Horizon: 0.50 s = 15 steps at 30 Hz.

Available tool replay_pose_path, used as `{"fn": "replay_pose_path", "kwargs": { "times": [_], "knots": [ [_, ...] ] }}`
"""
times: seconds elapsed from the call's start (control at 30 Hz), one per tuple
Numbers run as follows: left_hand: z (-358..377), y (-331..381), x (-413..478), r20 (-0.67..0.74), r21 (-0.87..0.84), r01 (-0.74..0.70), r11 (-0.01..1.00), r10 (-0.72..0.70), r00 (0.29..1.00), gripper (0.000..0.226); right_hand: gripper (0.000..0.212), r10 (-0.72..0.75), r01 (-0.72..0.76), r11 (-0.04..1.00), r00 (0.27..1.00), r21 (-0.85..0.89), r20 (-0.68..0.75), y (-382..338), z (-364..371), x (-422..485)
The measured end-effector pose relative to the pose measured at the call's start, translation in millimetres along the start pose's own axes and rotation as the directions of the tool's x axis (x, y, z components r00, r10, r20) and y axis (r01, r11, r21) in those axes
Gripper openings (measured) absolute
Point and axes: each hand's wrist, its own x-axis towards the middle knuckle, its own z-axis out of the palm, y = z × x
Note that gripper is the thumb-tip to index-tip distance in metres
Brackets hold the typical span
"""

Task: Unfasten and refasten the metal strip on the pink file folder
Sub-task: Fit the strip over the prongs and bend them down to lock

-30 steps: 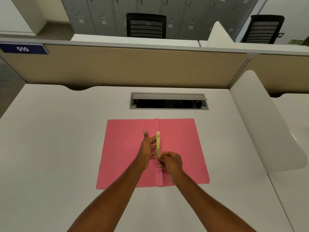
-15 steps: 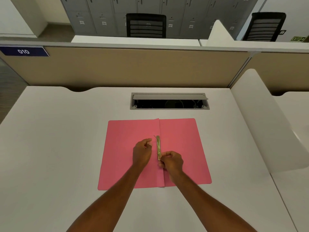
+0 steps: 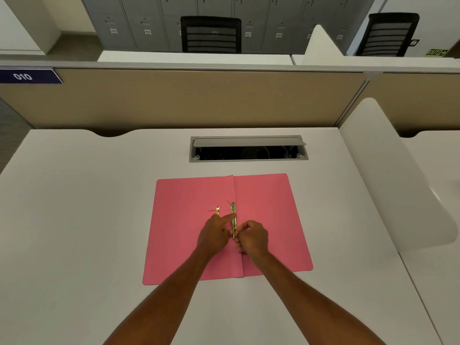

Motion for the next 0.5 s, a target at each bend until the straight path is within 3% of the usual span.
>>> {"fn": "replay_pose_path", "kwargs": {
  "times": [0.2, 0.5],
  "knots": [
    [1.3, 0.0, 0.6, 0.007, 0.031, 0.016, 0.999, -0.016, 1.0, 0.056, 0.008, -0.116, 0.114, 0.969, 0.993, -0.219, 0.004, -2.4, -3.4, -2.5],
    [0.9, 1.9, -0.9, 0.013, 0.077, 0.037, 0.996, -0.038, 0.999, 0.064, 0.023, -0.127, 0.128, 0.97, 0.992, -0.208, 0.019, 5.4, -8.5, -0.3]
  ]
}}
